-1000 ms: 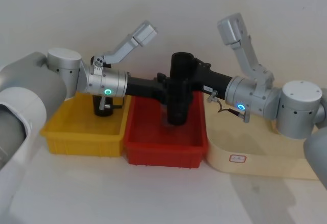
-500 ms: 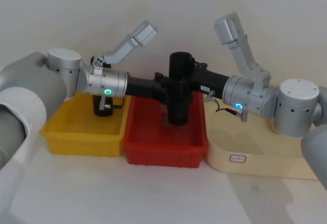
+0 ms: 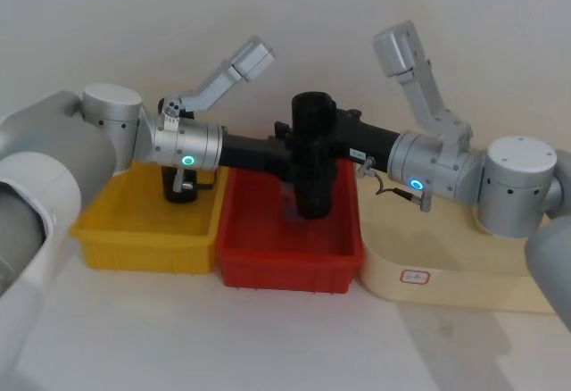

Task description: Pick up the garbage bag with the one hand and transfer it to the other hand.

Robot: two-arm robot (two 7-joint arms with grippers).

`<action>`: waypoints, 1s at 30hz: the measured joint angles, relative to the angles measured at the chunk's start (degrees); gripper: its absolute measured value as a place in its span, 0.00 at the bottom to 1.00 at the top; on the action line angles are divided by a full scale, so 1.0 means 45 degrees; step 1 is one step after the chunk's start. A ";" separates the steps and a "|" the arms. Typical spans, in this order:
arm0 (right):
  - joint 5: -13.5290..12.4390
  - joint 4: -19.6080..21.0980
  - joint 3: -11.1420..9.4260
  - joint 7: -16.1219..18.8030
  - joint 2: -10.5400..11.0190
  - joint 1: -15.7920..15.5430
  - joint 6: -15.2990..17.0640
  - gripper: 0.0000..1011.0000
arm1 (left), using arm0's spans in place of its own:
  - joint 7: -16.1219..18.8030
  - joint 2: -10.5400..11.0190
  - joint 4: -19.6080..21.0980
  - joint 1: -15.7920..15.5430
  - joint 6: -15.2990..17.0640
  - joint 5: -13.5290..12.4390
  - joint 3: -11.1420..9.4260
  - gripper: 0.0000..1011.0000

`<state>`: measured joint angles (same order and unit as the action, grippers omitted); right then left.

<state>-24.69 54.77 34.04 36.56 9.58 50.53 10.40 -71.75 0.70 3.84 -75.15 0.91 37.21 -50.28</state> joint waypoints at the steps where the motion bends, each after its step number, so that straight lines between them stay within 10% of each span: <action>1: -0.0001 -0.0002 0.0001 0.0002 0.0000 0.0001 0.0000 0.56 | 0.0000 0.0000 0.0000 0.0000 0.0000 0.0000 0.0000 0.40; 30: -0.0008 -0.0032 0.0017 0.0052 -0.0019 0.0021 0.0002 0.50 | 0.0003 -0.0001 0.0000 0.0000 0.0000 0.0002 0.0000 0.40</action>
<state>-24.73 54.62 34.11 36.79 9.50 50.62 10.41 -71.73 0.70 3.84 -75.15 0.91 37.22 -50.28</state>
